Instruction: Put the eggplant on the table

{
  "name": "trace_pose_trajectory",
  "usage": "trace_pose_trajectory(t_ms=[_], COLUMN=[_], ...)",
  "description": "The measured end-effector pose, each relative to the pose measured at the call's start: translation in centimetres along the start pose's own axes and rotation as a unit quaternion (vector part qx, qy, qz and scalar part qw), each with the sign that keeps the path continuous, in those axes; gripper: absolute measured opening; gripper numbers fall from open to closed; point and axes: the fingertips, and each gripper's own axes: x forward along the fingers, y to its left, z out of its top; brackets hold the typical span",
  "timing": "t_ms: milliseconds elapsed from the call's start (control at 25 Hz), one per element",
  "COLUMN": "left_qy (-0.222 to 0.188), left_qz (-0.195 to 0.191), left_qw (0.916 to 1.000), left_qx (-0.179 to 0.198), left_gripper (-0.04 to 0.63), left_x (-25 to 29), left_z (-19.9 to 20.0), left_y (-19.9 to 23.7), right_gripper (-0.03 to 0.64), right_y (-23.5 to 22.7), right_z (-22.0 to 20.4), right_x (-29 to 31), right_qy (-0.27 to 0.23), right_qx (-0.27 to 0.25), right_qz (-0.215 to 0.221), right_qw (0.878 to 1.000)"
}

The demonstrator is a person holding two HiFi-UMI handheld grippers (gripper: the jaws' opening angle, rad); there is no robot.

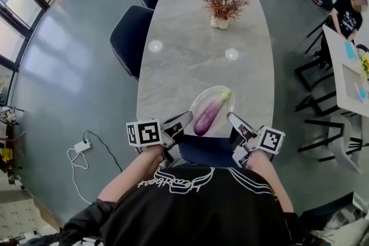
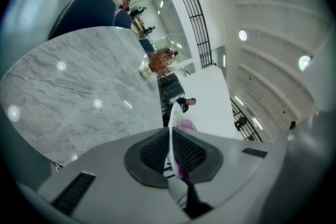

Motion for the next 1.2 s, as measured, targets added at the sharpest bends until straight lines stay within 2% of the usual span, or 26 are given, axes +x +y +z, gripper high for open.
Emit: trace_pose_trajectory(t_ms=[400,920,1080,1200], left_qy=[-0.001,0.013,0.014,0.014], left_qz=[0.019,0.045,0.053,0.061], left_qw=[0.9998,0.9989,0.9985,0.998], left_qx=[0.001,0.006,0.001,-0.012], left_gripper=[0.021,0.021,0.021,0.021], left_x=[1.0,3.1,4.3,4.6], left_z=[3.0,3.9,4.7,4.9], left_y=[3.9,7.6,9.5,10.9], right_gripper=[0.025,0.025,0.025,0.025], right_y=[-2.3,-5.3,-7.9,-9.9], right_z=[0.8,1.5,2.4,2.5], right_x=[4.0,6.3,7.4,7.6], right_qy=[0.004,0.011,0.022,0.032], right_qx=[-0.016,-0.02,-0.028,-0.03], right_qz=[-0.024,-0.044,-0.085,-0.132], right_qw=[1.0,0.999,0.996,0.99])
